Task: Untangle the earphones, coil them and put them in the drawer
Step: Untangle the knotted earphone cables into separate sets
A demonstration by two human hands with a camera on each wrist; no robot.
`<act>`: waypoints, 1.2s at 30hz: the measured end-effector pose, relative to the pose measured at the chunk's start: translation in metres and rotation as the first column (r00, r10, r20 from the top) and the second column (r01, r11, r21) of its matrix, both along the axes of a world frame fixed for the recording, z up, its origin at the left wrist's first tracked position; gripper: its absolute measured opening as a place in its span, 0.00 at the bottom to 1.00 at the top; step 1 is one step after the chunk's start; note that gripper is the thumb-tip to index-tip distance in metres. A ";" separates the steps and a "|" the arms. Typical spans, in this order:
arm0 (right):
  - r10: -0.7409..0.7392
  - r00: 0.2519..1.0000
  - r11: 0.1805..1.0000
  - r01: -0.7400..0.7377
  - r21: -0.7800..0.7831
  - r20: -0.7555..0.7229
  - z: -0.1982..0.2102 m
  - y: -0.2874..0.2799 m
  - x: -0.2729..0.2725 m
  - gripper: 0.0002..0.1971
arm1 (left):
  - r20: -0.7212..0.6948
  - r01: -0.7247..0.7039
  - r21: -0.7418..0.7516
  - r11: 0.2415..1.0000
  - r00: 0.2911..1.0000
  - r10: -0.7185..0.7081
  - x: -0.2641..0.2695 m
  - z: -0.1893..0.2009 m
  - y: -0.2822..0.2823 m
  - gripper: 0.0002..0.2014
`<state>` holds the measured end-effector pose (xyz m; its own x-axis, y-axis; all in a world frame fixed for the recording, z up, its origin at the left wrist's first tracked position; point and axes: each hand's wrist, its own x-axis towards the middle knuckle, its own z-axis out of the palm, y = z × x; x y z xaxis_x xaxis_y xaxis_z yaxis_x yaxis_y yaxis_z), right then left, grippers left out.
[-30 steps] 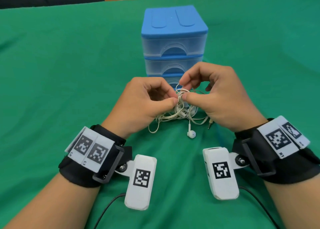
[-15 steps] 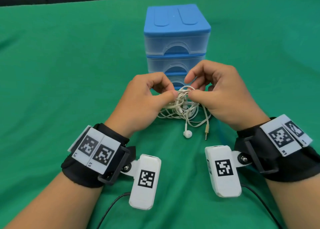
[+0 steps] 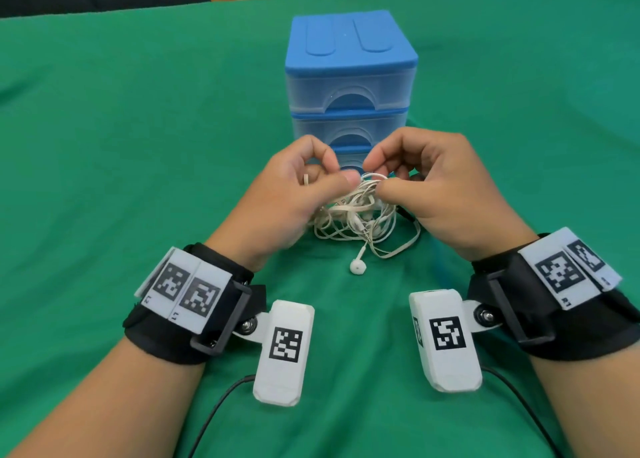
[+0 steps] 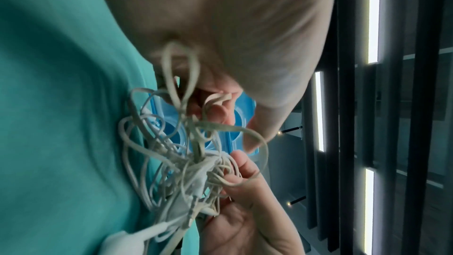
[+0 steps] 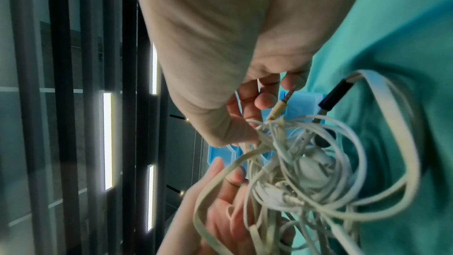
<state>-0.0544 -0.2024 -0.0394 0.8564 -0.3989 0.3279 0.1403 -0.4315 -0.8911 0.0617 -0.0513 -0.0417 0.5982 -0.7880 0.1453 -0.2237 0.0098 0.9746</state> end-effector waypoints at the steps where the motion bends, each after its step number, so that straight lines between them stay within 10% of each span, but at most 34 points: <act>1: 0.007 1.000 1.000 -0.007 0.015 0.009 0.000 0.000 0.000 0.09 | 0.051 0.021 0.040 0.999 0.998 -0.023 0.000 -0.001 0.001 0.12; 13: -0.030 0.999 0.998 0.032 0.060 -0.031 -0.005 -0.007 0.002 0.08 | 0.218 0.019 0.013 1.000 0.976 -0.022 -0.003 0.003 0.003 0.07; 22: -0.155 0.986 0.987 0.158 0.037 -0.061 -0.011 -0.019 0.001 0.05 | -0.106 -0.071 -0.287 0.955 0.994 0.042 0.006 0.008 0.005 0.05; 36: -0.165 0.985 0.982 0.169 0.079 -0.048 -0.011 -0.017 0.001 0.06 | -0.095 -0.291 -0.376 0.880 0.957 0.276 0.013 0.012 0.011 0.07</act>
<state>-0.0530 -0.2197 -0.0502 0.7875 -0.5617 0.2535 0.0349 -0.3701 -0.9283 0.0743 -0.0405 -0.0299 0.7984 -0.4721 0.3737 -0.2369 0.3243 0.9158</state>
